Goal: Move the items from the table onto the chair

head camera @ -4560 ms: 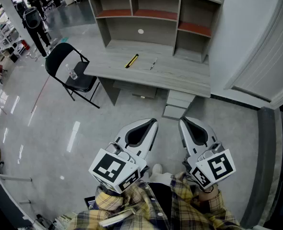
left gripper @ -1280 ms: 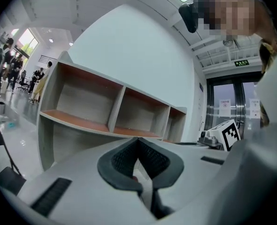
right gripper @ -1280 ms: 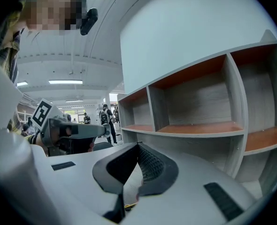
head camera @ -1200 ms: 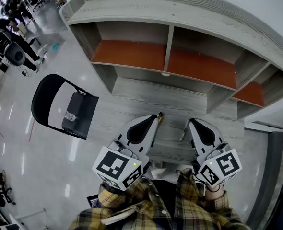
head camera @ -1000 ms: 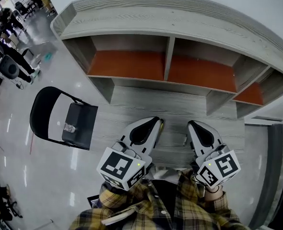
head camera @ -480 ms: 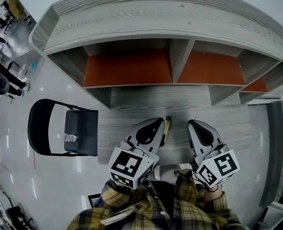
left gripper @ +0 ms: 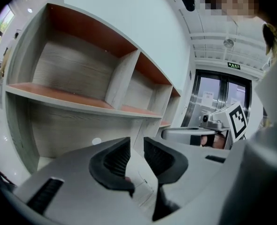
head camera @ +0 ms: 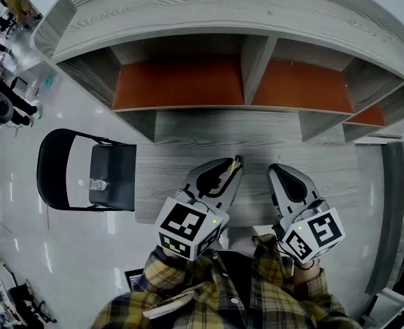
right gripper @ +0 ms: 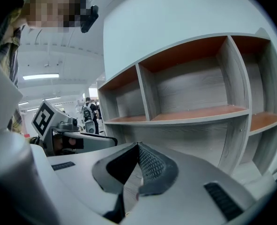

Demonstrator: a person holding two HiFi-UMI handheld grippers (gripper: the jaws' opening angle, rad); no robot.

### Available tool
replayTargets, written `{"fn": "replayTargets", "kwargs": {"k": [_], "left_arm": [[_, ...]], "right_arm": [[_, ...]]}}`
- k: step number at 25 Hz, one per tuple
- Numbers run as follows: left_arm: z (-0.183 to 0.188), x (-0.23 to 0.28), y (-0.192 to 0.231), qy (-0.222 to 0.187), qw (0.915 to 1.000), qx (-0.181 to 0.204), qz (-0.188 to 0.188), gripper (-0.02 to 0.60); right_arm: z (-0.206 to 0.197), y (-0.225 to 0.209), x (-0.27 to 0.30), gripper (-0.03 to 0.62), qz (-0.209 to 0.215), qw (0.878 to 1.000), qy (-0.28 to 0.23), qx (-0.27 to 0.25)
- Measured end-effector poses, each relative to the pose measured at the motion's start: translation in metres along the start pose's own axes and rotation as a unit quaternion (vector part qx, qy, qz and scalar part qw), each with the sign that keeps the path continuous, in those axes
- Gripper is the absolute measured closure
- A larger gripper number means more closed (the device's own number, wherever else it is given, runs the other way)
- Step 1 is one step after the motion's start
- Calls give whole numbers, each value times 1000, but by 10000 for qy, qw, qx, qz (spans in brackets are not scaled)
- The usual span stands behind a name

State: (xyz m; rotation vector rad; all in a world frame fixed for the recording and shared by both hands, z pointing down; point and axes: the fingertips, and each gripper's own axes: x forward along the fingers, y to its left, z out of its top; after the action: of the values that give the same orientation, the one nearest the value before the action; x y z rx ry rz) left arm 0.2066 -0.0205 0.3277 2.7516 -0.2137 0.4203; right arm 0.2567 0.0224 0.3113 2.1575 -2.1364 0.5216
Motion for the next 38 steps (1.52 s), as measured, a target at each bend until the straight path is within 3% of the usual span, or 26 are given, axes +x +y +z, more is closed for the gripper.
{"fn": "replayTargets", "kwargs": {"k": [5,11,17,24,32,38], "left_arm": [[-27,14,7,332,9991,-169,186,434],[-100,41,30,1160,9910,-339,573,417],[-173,75,48,1986,9761,-525,711,397],[-255,98,57,2838,9525,-600,930,365],[-305,101,57,3348,9330,-584,1183,365],[-311,98,63,3332,9294,-299,1561,393]], "right_arm": [[-8,-9,-11,577,-8,10000,7,97],[-24,-21,-18,577,-54,9994,-6,338],[-43,-31,-22,577,-77,9984,122,540],[-64,-39,-30,577,-108,9972,375,638],[-78,-52,-42,577,-181,9955,533,756],[-80,-55,-45,577,-157,9955,551,750]]}}
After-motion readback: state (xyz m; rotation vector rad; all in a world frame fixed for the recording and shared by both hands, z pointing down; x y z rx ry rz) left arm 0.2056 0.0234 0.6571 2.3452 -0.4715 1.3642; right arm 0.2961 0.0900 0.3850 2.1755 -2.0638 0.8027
